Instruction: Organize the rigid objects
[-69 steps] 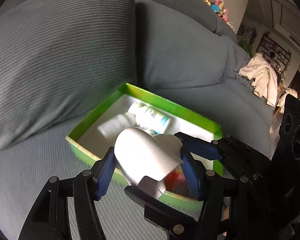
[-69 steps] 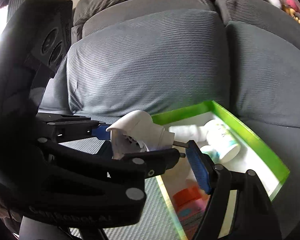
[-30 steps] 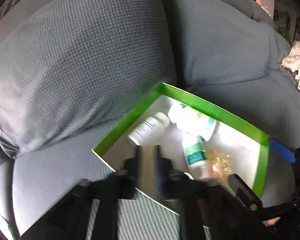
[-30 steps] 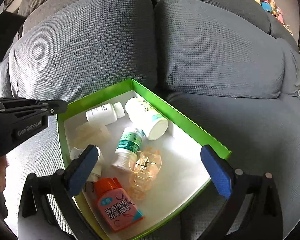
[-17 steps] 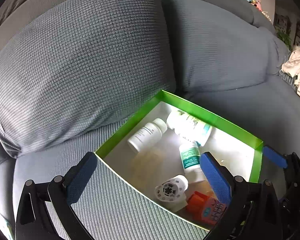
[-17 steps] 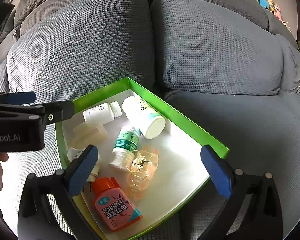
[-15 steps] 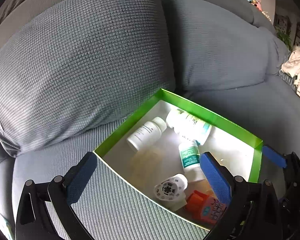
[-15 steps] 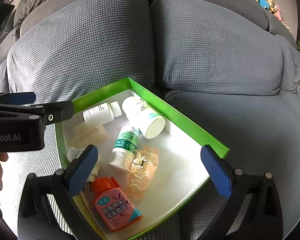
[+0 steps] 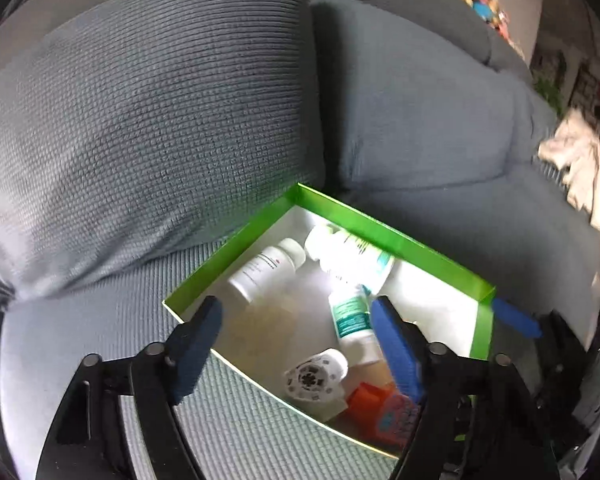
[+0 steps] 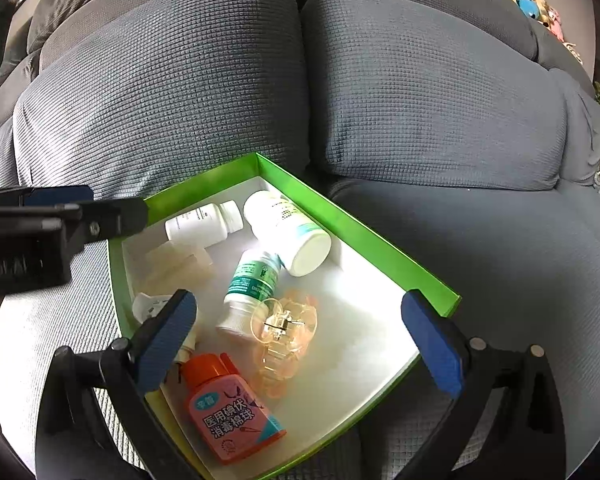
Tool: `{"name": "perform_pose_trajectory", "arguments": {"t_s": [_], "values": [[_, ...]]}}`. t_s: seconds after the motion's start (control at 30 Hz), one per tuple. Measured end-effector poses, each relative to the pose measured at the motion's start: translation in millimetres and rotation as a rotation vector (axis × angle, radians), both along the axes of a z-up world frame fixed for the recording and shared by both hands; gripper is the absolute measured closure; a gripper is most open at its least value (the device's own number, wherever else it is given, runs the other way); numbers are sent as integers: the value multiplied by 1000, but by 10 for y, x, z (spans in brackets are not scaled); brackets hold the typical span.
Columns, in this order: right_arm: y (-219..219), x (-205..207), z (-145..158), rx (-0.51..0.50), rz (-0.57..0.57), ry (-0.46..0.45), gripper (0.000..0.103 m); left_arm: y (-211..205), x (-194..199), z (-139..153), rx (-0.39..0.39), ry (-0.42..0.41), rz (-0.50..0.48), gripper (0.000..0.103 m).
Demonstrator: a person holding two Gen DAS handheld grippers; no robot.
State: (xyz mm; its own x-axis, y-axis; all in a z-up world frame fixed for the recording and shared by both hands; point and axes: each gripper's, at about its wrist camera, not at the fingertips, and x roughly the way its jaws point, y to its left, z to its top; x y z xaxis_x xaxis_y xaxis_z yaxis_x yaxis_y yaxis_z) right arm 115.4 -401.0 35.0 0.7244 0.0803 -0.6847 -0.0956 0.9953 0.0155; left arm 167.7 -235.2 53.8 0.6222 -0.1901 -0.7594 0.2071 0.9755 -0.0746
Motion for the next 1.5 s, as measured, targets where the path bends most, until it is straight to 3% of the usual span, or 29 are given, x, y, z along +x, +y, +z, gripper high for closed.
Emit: {"name": "perform_pose_trajectory", "arguments": {"t_s": [0.07,0.3,0.37,0.4,0.43,0.57,0.63,0.67,0.7,0.73,0.77,1.0,1.5], "values": [[-5,16,2,0,0,-2,1,-14,-12,2,29,-11,15,7],[16,33,-11,-1,10,0,1,-128,-57,6,88,-30,-16,6],[22,28,-11,-2,12,0,1,-119,-89,14,76,-65,-28,12],[25,24,-11,-4,12,0,1,-97,-128,36,33,-92,-53,71],[27,18,-11,-4,11,-1,1,-103,-113,29,35,-67,-64,100],[19,20,-9,-2,3,-1,1,-187,-112,0,103,-67,-71,103],[20,14,-5,1,7,-3,1,-218,-135,-5,115,-63,-68,89],[20,21,-8,-1,6,-3,1,-233,-136,-10,120,-61,-70,59],[23,23,-11,-3,5,-3,1,-241,-138,-14,122,-60,-70,20],[23,25,-15,-4,6,-2,1,-234,-160,5,111,-79,-66,8],[24,27,-18,-3,9,-2,1,-226,-193,31,103,-105,-64,3],[25,36,-26,-4,9,2,1,-286,-247,94,132,-185,-69,3],[29,45,-49,-6,9,7,1,-286,-266,75,137,-185,-54,3]]}}
